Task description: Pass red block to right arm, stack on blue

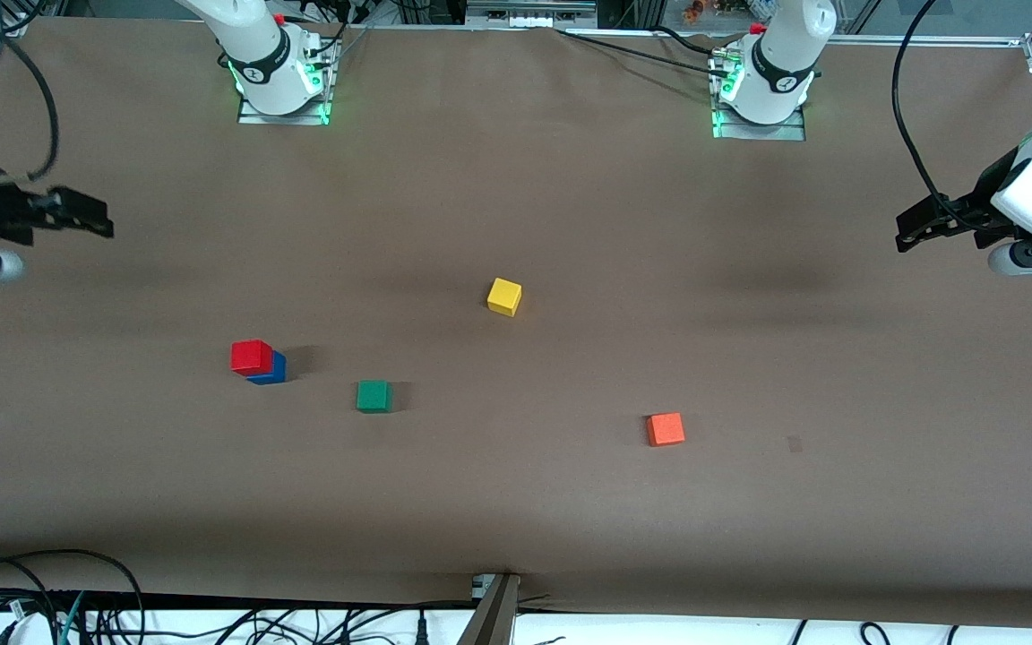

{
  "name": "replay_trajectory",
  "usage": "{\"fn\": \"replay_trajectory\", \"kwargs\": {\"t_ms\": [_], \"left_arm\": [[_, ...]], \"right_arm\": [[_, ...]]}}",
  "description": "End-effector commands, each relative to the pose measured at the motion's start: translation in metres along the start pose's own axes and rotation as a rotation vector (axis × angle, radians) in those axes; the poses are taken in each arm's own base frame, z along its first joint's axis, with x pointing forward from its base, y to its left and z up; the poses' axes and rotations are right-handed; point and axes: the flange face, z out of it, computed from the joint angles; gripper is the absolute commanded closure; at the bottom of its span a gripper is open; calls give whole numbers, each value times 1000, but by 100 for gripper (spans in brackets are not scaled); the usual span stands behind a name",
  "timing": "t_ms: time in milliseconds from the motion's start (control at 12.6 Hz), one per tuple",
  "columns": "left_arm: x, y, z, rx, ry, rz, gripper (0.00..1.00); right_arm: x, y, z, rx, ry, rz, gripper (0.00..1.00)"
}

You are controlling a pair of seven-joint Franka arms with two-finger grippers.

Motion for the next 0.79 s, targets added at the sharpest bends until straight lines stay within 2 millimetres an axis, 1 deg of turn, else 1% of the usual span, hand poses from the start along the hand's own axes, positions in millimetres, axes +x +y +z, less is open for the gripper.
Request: {"fn": "replay_trajectory", "kwargs": {"t_ms": [0,79,158,238,396,554,713], "left_arm": [[-1,-1,-7,14,0,15,0],[-1,-1,-7,14,-2,15,0],[-1,-1,-7,15,-3,15,0],[-1,-1,-7,15,-3,15,0],[-1,-1,-7,16,-3,15,0],[-1,-1,-7,16,-3,15,0],[-1,-1,-6,16,-6,15,0]], "right_arm": [[-32,-4,-8,-10,-8,-9,0],[-45,-4,-6,-4,-18,-10,0],[-52,-5,0,1,-36,-9,0],[-52,-8,2,1,-47,-14,0],[-50,-7,4,2,-54,-11,0],[-36,-8,7,-2,-61,-16,0],[-34,-8,4,-4,-55,-18,0]]}}
